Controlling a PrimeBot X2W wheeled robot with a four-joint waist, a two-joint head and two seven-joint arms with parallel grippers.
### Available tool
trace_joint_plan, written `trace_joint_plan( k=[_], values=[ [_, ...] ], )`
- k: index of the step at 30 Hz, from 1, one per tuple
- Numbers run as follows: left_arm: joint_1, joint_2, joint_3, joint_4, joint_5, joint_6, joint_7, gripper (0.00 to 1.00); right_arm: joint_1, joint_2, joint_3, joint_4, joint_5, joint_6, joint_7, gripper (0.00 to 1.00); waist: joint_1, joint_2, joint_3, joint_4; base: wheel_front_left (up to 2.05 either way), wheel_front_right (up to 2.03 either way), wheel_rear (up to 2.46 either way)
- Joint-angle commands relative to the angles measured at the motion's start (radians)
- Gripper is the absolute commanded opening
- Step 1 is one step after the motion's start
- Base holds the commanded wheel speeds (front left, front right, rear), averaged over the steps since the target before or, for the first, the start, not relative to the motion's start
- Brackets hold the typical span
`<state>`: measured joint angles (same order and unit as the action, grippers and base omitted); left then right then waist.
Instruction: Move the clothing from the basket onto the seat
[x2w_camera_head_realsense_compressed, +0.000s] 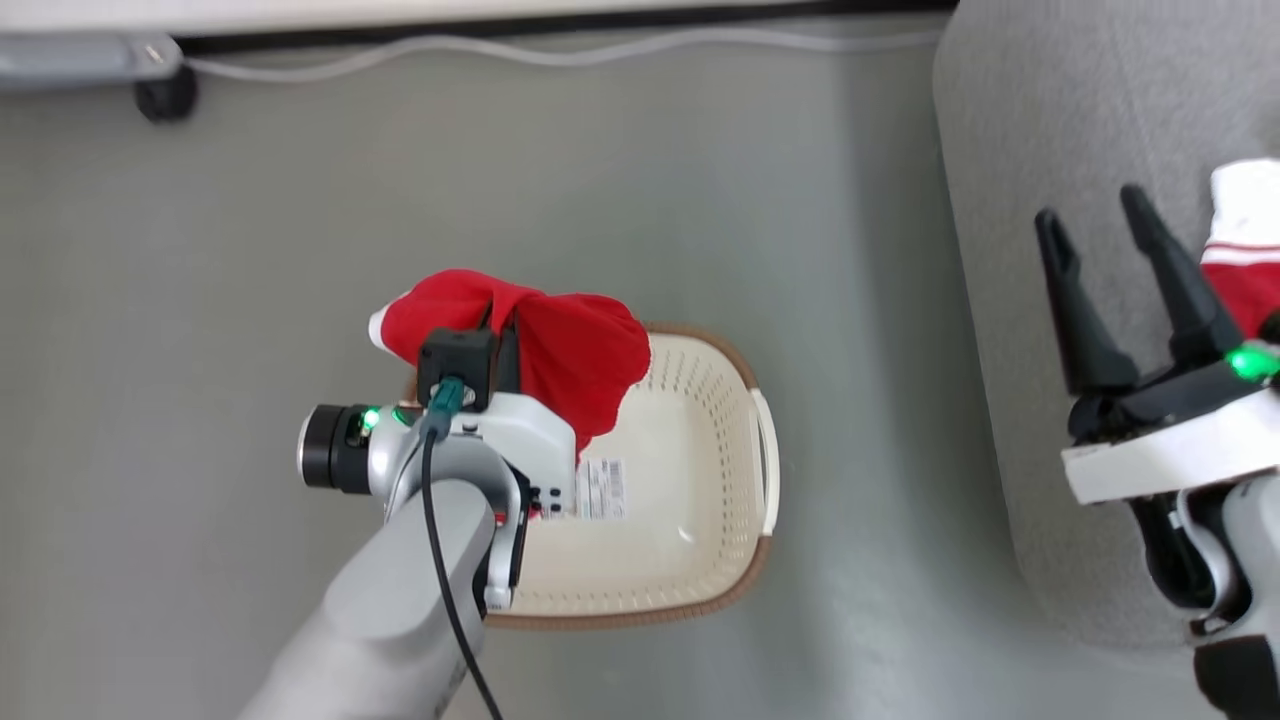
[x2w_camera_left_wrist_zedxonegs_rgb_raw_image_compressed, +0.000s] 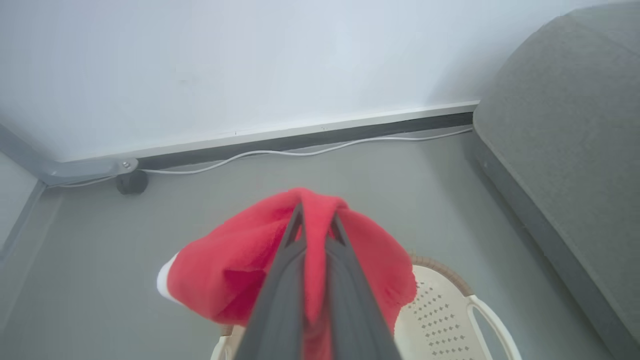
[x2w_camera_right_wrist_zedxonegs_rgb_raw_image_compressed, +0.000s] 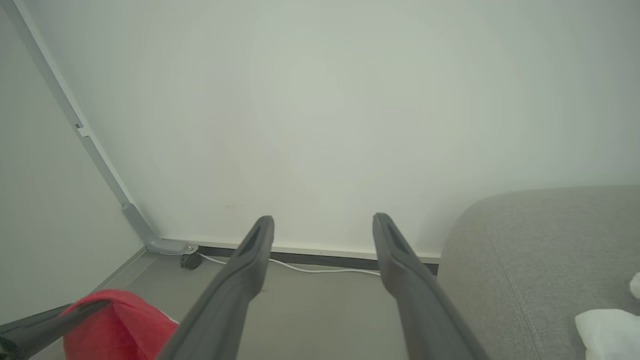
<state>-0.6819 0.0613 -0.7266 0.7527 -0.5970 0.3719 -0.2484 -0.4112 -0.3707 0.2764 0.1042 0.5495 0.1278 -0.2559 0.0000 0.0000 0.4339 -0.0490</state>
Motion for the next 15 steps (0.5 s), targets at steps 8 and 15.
trace_joint_plan(
  k=[8,15],
  values=[
    [0.17,0.047,0.169,-0.227,0.161,-0.038,-0.013,0.0,0.078,0.039,0.033,0.057,-0.04,0.003,-0.006,1.0,0.0,0.0,-0.19,0.045,0.0,0.0,0.0],
    [0.275,0.069,0.246,-0.368,0.247,-0.084,-0.013,0.0,0.125,0.088,0.038,0.116,-0.073,0.003,-0.006,1.0,0.0,0.0,-0.287,0.07,0.0,0.0,0.0]
  ],
)
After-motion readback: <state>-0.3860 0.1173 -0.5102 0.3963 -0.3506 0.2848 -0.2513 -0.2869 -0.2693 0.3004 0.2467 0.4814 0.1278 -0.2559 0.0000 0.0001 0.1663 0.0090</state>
